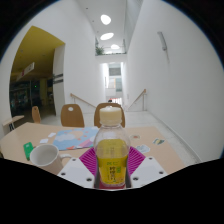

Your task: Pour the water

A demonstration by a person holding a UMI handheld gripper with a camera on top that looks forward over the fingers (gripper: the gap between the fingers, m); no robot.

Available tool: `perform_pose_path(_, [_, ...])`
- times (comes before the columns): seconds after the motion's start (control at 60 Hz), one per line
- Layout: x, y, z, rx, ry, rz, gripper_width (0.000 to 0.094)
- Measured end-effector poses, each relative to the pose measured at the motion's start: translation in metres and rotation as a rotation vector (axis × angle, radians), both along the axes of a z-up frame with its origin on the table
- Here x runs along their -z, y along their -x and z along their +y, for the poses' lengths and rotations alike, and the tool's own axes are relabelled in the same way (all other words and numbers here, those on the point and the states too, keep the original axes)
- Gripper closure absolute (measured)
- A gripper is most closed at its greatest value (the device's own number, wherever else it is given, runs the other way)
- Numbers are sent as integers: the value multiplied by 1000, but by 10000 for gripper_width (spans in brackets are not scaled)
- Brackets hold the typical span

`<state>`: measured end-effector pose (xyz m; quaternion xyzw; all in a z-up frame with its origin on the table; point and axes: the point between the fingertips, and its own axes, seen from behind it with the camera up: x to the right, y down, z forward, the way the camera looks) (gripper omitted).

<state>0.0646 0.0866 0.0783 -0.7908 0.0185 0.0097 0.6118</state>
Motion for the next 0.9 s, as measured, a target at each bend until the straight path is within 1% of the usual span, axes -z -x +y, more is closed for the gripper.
perform_pose_path(0.1, [5, 15, 3, -32, 23, -13, 577])
perform_pose_path(0.117, [17, -5, 4, -40, 31, -17, 577])
perform_pose_path(0.15, [20, 11, 6, -41, 40, -30, 576])
perform_pose_path(0.183, [14, 19, 4, -46, 23, -41, 576])
perform_pose_path(0.283, [14, 27, -1, -81, 32, -89, 576])
perform_pose_path(0.3, [17, 16, 5, -87, 34, -87, 576])
perform_pose_path(0.433, [19, 18, -4, -81, 13, -50, 576])
perform_pose_path(0.5, [17, 12, -4, -77, 21, -11, 528])
perform_pose_path(0.567, [21, 15, -4, -88, 63, 0, 445])
perform_pose_path(0.583, [23, 15, -6, -90, 80, 2, 406])
perform_pose_path(0.617, [25, 15, -10, -96, 109, 13, 230])
perform_pose_path(0.65, [23, 14, -14, -110, 112, 27, 50])
perform_pose_path(0.717, [12, 16, -25, -135, 87, 47, 83])
perform_pose_path(0.833, [9, 11, -63, -152, 107, 72, 80])
perform_pose_path(0.9, [14, 13, -84, -174, 120, 89, 82])
